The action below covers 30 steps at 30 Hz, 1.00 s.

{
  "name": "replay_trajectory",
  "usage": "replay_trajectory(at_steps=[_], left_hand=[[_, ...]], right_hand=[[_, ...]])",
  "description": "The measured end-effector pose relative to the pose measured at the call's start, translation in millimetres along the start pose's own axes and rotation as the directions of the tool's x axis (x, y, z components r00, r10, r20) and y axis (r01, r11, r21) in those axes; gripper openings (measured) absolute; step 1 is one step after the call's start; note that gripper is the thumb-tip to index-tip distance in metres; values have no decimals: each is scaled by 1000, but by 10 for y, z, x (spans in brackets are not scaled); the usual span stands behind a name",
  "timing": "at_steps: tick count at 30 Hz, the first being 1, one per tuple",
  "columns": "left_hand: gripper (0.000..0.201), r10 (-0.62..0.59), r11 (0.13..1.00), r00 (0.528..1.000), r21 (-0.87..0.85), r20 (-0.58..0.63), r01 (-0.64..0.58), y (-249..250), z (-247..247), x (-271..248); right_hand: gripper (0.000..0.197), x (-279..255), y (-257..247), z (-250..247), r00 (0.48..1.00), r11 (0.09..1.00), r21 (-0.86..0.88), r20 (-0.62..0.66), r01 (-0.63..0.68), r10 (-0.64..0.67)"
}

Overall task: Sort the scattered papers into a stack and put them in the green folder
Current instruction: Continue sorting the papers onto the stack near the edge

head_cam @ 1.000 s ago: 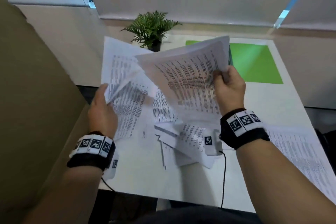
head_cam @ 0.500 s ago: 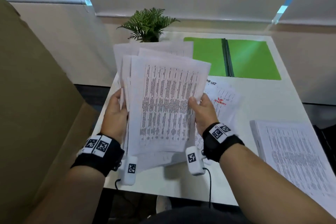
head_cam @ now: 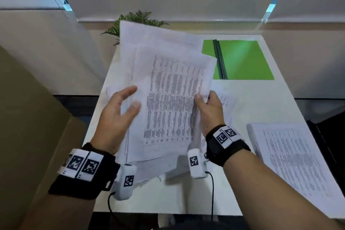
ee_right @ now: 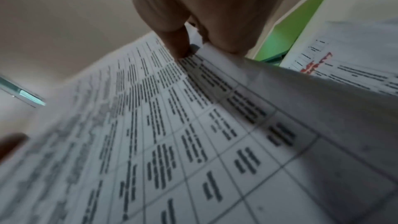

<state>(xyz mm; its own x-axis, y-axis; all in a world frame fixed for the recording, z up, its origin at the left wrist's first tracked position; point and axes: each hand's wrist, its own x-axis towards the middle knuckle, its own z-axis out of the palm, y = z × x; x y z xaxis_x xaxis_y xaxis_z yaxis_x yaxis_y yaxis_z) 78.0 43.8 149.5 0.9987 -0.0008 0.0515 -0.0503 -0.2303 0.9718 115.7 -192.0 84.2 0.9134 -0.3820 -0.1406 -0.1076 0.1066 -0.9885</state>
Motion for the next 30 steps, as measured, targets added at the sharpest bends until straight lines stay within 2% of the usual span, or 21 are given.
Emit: replay_trajectory(at_steps=[2, 4, 5, 7, 9, 10, 12, 15, 17, 19, 23, 26, 28, 30], left_hand=[[59, -66, 957, 996, 277, -66, 82, -273, -25, 20], [61, -128, 899, 984, 406, -123, 168, -502, -52, 19], [58, -156, 866, 980, 460, -125, 196, -582, -69, 3], [55, -170, 801, 978, 561, -119, 208, -666, -117, -27], [53, -54, 769, 992, 629, -110, 112, -640, -168, -47], [53, 31, 763, 994, 645, -103, 43, -584, -194, -49], [51, 137, 761, 986, 647, -98, -41, -401, -245, -38], [50, 249, 797, 959, 591, -134, -125, -119, -312, -11], [52, 219, 874, 957, 474, -192, -105, 9, -327, 0], [53, 118, 949, 963, 314, -243, -37, 42, -331, 6], [50, -34, 981, 971, 176, -235, 77, -296, -179, 29], [47, -203, 956, 963, 176, -178, 234, -762, 51, 8], [49, -327, 915, 931, 191, -159, 354, -1056, 182, -40], [50, -417, 876, 899, 206, -130, 436, -1235, 285, -95]], right_hand=[[6, 65, 44, -52, 999, 997, -75, 16, -28, 29], [11, 171, 219, -197, 996, 981, -177, -64, -74, 63], [14, 223, 322, -294, 990, 947, -303, -128, -103, 66], [29, 293, 514, -516, 960, 784, -570, -253, -245, 116], [53, 302, 668, -682, 880, 571, -672, -402, -472, 253], [63, 290, 703, -725, 841, 495, -680, -439, -541, 316], [73, 284, 761, -727, 801, 425, -684, -448, -593, 397], [59, 317, 808, -680, 827, 432, -709, -429, -557, 362], [44, 333, 827, -673, 869, 438, -753, -387, -490, 307], [32, 342, 825, -687, 908, 453, -786, -353, -420, 227], [16, 286, 677, -719, 930, 645, -691, -356, -328, 92], [6, 225, 452, -730, 941, 667, -718, -329, -197, -76], [5, 190, 290, -732, 944, 661, -740, -292, -123, -152], [4, 155, 128, -756, 926, 691, -719, -307, -74, -220]])
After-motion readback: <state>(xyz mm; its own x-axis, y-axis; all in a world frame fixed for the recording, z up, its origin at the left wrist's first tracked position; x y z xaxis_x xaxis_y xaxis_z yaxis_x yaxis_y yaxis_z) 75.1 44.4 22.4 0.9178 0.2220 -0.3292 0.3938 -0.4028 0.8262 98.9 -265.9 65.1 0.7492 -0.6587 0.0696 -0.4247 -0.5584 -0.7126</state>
